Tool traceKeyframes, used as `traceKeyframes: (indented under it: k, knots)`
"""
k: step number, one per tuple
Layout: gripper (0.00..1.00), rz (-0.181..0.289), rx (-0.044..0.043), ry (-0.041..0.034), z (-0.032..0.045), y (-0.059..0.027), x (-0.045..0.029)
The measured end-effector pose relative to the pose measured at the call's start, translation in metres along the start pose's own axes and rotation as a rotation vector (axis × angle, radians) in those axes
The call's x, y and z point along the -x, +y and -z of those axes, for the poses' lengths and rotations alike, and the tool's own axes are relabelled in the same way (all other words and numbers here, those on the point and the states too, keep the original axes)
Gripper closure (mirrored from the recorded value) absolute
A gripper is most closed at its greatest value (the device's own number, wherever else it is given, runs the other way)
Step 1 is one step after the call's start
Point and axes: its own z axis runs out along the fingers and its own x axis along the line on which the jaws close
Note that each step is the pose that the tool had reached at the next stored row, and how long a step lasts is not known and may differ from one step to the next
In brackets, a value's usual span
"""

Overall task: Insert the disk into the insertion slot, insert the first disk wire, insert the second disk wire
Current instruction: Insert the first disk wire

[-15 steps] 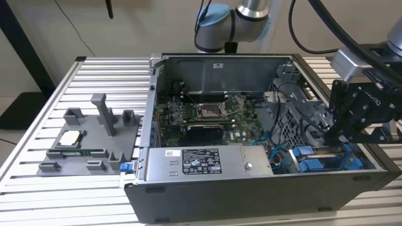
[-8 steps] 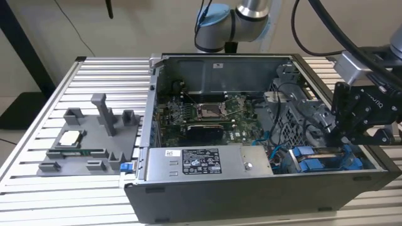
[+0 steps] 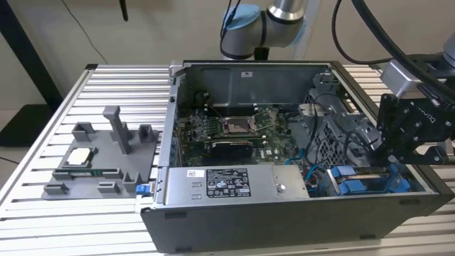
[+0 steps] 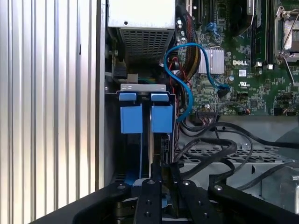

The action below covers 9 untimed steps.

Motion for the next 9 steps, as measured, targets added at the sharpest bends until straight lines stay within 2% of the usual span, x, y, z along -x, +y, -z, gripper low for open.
traceKeyframes:
  k: [9]
  knots:
    - [0.81,0.0,0.0,-0.0003,-0.002,-0.0025,0.002]
